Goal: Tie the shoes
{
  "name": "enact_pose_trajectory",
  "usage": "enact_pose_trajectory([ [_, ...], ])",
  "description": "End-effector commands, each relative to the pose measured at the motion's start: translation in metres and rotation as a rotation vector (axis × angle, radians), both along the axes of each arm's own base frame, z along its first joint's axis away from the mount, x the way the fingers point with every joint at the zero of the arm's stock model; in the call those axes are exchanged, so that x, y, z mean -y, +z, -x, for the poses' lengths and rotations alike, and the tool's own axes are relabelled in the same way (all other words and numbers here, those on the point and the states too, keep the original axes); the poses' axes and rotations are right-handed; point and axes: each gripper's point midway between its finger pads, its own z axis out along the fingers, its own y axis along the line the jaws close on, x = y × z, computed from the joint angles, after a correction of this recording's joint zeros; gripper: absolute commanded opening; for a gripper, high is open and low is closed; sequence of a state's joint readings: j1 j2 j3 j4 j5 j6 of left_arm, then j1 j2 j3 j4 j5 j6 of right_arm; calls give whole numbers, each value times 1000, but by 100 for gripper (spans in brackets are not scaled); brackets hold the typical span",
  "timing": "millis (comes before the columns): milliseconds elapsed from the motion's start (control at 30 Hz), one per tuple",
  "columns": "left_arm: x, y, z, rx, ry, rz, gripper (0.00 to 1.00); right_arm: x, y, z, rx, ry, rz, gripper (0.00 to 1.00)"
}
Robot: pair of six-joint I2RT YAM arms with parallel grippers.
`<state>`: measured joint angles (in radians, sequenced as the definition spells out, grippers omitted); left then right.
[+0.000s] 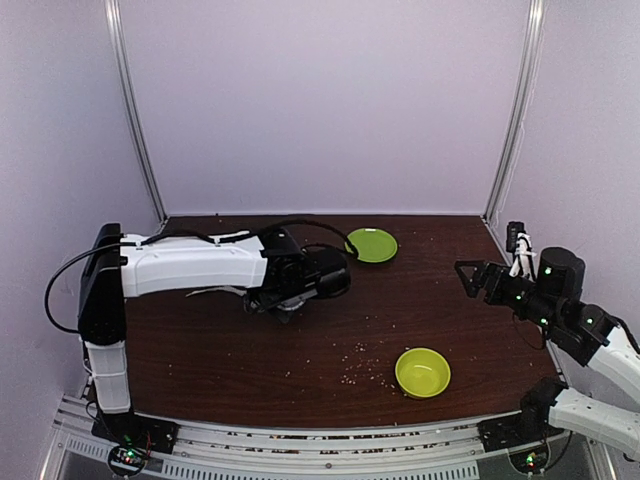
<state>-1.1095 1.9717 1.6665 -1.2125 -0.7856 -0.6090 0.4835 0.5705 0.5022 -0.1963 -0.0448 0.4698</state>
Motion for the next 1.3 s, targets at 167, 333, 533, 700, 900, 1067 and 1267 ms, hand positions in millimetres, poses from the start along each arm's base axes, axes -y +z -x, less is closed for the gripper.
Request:
enact_pose_trajectory([
  [167, 60, -27, 77, -287, -107, 289, 82, -4, 26, -3, 69, 18, -17, 99],
  [333, 105, 5, 97, -367, -242, 573, 93, -10, 48, -9, 87, 35, -20, 100],
  [533, 107, 84, 91, -297, -394, 778, 97, -43, 47, -15, 21, 118, -2, 100],
  [700, 58, 118, 49, -310, -351, 993, 97, -87, 25, -18, -80, 145, 3, 97],
  [900, -38, 145, -15, -225, -220, 1166, 97, -162, -1, -14, -191, 209, 183, 92],
  [1067, -127, 144, -60, -49, -35, 1243, 97, -238, -41, -19, -301, 312, 364, 86],
  [1267, -205, 126, -75, 158, 153, 979, 97, -310, -77, -30, -342, 400, 511, 74],
])
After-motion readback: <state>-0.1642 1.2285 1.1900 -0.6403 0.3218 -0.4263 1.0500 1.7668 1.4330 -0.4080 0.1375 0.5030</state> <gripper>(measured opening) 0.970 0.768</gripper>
